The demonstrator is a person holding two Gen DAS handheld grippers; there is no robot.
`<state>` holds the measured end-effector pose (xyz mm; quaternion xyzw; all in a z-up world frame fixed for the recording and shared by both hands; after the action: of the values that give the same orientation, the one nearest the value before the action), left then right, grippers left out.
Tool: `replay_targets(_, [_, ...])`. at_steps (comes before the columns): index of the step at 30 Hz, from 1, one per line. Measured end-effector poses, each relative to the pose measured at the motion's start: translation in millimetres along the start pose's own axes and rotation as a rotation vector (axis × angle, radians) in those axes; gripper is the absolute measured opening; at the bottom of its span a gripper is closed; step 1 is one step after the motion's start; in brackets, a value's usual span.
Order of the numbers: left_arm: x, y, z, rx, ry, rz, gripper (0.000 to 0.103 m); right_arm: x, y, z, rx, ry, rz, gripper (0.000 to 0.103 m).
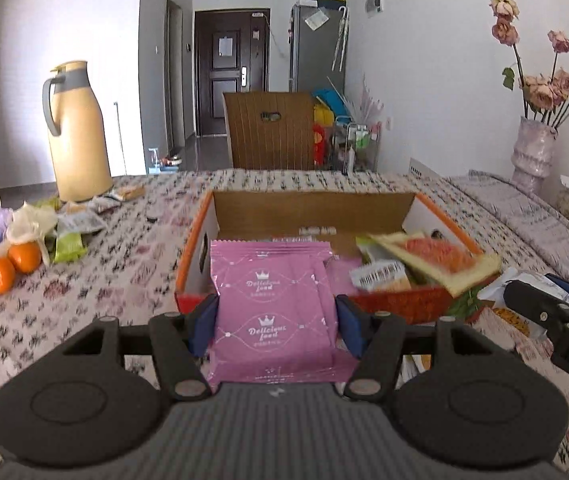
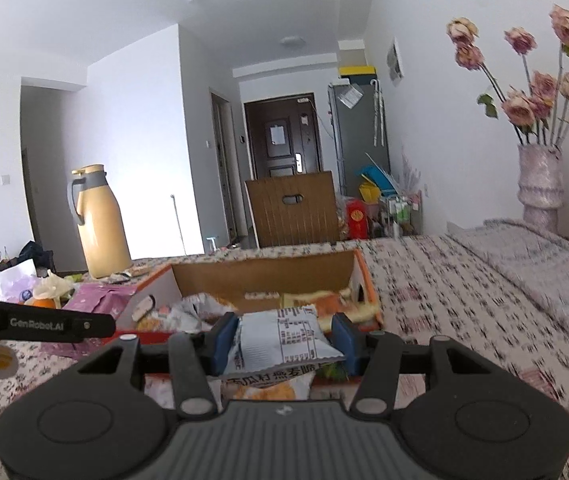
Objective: Organize snacks
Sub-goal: 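Carry the white and pink packets over the box, then open both grippers to drop the packets into the box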
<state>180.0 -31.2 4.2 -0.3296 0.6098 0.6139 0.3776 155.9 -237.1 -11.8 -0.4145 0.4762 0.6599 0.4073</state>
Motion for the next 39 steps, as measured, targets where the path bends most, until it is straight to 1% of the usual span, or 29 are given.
replay_targets(7, [-32.0, -23.2, 1.7, -0.020, -0.013, -0.035, 0.063, -24.6, -35.1, 11.6, -0.026, 0.041, -0.029, 0.051])
replay_targets(12, [-52.9, -42.0, 0.2, -0.036, -0.047, -0.061, 0.063, -39.6, -61.9, 15.4, -0.030, 0.070, -0.043, 0.051])
replay_targets(18, [-68.5, -70.1, 2.0, -0.049, -0.035, -0.063, 0.063, -50.5, -96.8, 15.2, -0.019, 0.083, -0.037, 0.051])
replay_targets(22, [-68.6, -89.2, 7.2, -0.050, -0.009, -0.063, 0.063, -51.2, -118.5, 8.7, -0.003, 0.061, -0.030, 0.051])
replay_targets(24, [-63.5, -98.6, 9.0, -0.058, -0.016, -0.062, 0.063, -46.3, -126.6, 4.3, 0.012, 0.052, -0.031, 0.051])
replay_targets(27, [-56.6, -110.3, 11.6, -0.053, -0.023, -0.036, 0.063, -37.9, -138.8, 0.2, 0.022, 0.054, -0.002, 0.051])
replay_targets(30, [-52.4, -114.3, 12.3, -0.045, -0.029, -0.028, 0.063, -32.5, -144.0, -1.5, 0.028, 0.059, 0.022, 0.051])
replay_targets(35, [-48.8, -114.0, 11.4, -0.043, -0.023, -0.026, 0.064, -29.1, -142.5, 0.1, 0.035, 0.062, 0.020, 0.052])
replay_targets(37, [-49.6, -111.9, 13.3, -0.045, -0.011, -0.035, 0.073, -28.0, -142.4, -0.2, 0.036, 0.061, 0.025, 0.051])
replay_targets(39, [-51.8, -108.6, 15.8, -0.063, 0.000, -0.055, 0.103, -26.9, -141.9, -2.3, 0.044, 0.052, 0.027, 0.062])
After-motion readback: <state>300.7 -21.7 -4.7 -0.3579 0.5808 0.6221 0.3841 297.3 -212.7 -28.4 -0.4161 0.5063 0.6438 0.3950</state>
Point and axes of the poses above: each gripper's, at about its wrist camera, not at the fingertips, and y roughly against the way its jaws point, z to its left, x to its underside, the point moved 7 cm from there along -y, roughly the way its jaws point, and after that the axes turned 3 degrees about -y, right-handed, at the moved point
